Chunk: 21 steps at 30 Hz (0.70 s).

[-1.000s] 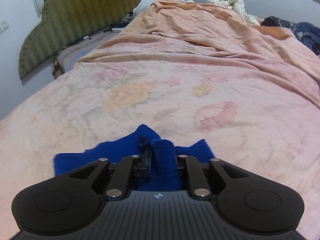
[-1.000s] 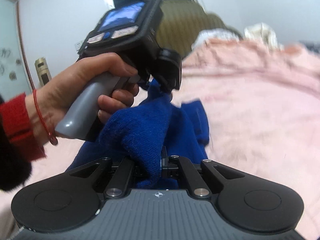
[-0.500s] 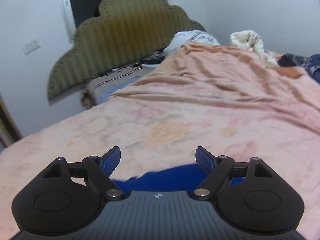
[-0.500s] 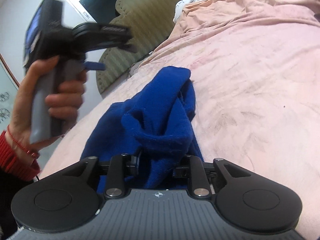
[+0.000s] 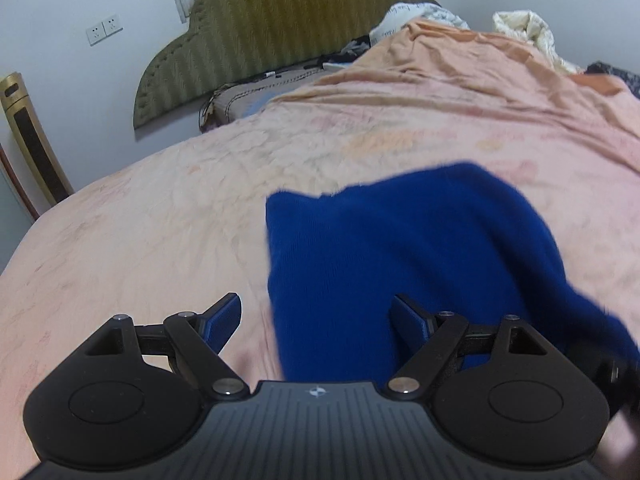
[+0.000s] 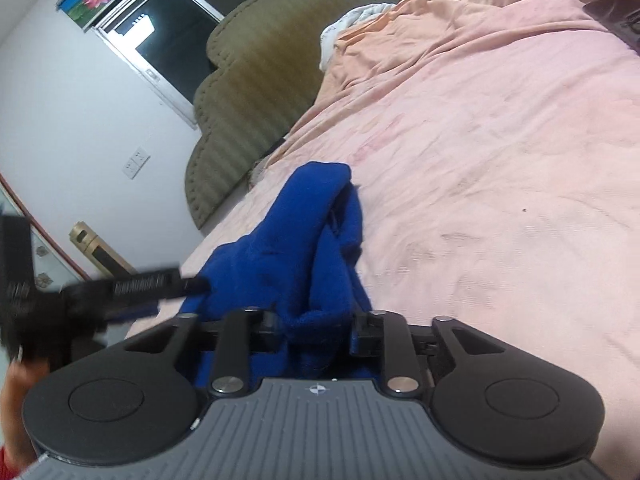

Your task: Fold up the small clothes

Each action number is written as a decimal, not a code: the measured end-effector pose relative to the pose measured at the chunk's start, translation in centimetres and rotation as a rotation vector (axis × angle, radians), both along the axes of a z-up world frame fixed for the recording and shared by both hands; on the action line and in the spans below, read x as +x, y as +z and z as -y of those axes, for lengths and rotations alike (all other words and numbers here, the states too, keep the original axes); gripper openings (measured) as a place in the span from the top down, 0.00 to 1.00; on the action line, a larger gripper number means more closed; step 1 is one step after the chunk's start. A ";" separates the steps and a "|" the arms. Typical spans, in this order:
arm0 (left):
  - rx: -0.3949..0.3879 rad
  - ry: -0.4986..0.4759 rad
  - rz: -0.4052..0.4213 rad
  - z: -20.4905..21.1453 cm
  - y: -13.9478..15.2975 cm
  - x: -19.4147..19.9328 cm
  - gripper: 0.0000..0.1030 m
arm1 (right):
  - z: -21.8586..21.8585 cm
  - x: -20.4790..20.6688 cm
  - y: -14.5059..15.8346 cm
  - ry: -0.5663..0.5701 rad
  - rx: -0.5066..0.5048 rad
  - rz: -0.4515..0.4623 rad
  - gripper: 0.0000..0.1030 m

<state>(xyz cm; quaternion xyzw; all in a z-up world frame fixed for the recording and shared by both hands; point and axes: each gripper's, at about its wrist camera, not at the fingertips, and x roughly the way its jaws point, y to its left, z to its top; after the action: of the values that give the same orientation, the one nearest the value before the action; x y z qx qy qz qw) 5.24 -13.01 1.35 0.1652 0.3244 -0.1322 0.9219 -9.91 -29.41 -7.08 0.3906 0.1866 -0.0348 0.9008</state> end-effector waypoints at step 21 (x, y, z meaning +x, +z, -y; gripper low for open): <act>-0.001 0.019 -0.014 -0.4 -1.8 -1.6 0.20 | 0.4 0.2 -0.4 -0.019 0.006 -0.020 0.78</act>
<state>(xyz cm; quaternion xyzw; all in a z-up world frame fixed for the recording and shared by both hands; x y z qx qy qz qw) 3.66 -12.65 -0.46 0.1606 0.3323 -0.1246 0.9210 -9.66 -29.79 -7.47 0.3945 0.1920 -0.0467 0.8974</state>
